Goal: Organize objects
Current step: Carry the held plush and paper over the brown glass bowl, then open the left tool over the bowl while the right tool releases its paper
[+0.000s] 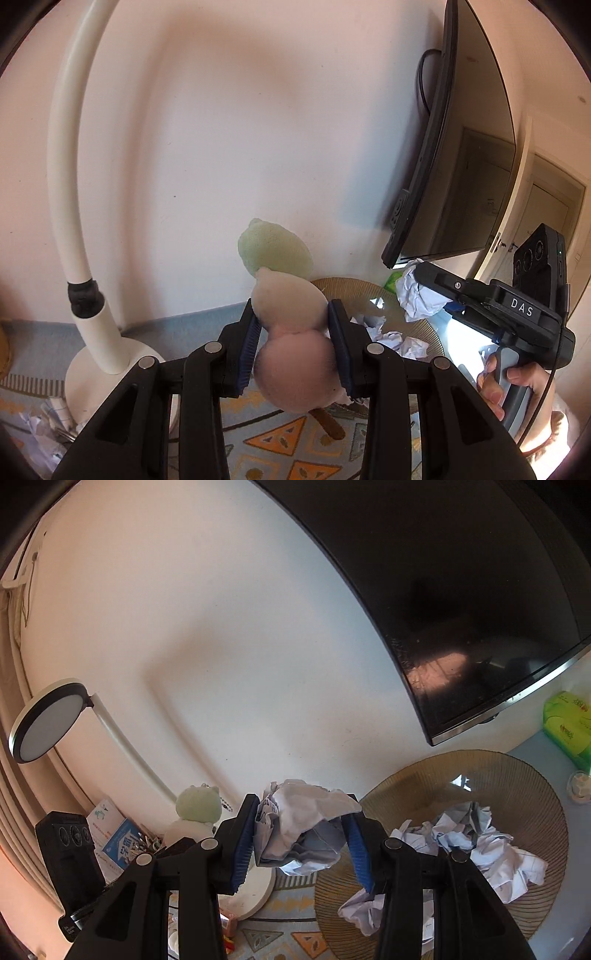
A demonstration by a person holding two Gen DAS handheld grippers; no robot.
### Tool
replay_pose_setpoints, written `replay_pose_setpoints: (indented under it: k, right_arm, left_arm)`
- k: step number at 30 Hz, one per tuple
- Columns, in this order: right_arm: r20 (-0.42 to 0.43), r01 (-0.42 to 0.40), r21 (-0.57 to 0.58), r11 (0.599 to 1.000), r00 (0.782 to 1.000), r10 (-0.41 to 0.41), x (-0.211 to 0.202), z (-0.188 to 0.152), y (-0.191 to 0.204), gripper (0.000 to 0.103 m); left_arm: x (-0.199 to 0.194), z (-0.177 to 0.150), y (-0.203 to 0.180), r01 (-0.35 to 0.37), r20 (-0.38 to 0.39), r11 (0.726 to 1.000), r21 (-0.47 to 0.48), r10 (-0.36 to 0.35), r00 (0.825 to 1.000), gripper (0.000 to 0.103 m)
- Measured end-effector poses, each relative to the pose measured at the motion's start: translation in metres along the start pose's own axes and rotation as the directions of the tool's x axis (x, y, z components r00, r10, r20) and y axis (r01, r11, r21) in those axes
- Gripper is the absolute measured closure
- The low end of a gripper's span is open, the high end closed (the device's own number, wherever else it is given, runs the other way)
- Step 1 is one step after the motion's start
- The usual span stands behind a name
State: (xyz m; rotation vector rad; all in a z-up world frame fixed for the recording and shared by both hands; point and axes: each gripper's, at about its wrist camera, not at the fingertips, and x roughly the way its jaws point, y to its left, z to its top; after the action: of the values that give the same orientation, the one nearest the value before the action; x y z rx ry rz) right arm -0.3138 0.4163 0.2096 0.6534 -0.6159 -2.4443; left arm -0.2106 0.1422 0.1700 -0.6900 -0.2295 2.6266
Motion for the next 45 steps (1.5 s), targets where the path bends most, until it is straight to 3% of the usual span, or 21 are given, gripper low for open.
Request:
replay_pose_setpoints:
  k: [7,13,30,31,33,34,38,45]
  right_arm:
    - [0.007,0.089,0.011,0.996,0.996,-0.089,-0.002,0.004,-0.026,0.059]
    - [0.002,0.138,0.021,0.990,0.990,-0.138,0.002,0.008,-0.039,0.059]
    - [-0.018,0.170,0.037,0.985,0.985,-0.169,0.009,0.008,-0.060,0.057]
    - [-0.018,0.182,0.040,0.983,0.983,-0.181,0.010,0.009,-0.061,0.051]
    - [-0.050,0.236,0.062,0.970,0.971,-0.233,0.015,0.010,-0.065,0.006]
    - [-0.053,0.255,0.075,0.964,0.966,-0.252,0.016,0.010,-0.067,0.000]
    - [-0.047,0.235,0.120,0.965,0.972,-0.230,0.013,0.010,-0.072,0.000]
    - [-0.018,0.252,0.119,0.960,0.968,-0.252,0.002,0.014,-0.059,0.000]
  left_arm:
    - [0.048,0.000,-0.025,0.081,-0.056,0.996,0.032,-0.079,0.995,0.070]
    - [0.075,-0.006,-0.029,0.102,-0.084,0.994,0.034,-0.099,0.992,0.070]
    - [0.089,-0.012,-0.025,0.112,-0.109,0.993,0.024,-0.109,0.988,0.069]
    - [0.090,-0.012,-0.025,0.113,-0.109,0.993,0.027,-0.110,0.988,0.067]
    - [0.092,-0.012,-0.028,0.071,-0.113,0.996,0.051,-0.064,0.991,0.047]
    - [0.093,-0.012,-0.029,0.040,-0.114,0.997,0.064,-0.033,0.993,0.000]
    - [0.084,-0.015,-0.030,0.016,-0.079,0.995,0.100,-0.008,0.997,0.001]
    - [0.068,-0.015,-0.021,0.001,-0.068,0.997,0.081,0.005,0.998,0.001]
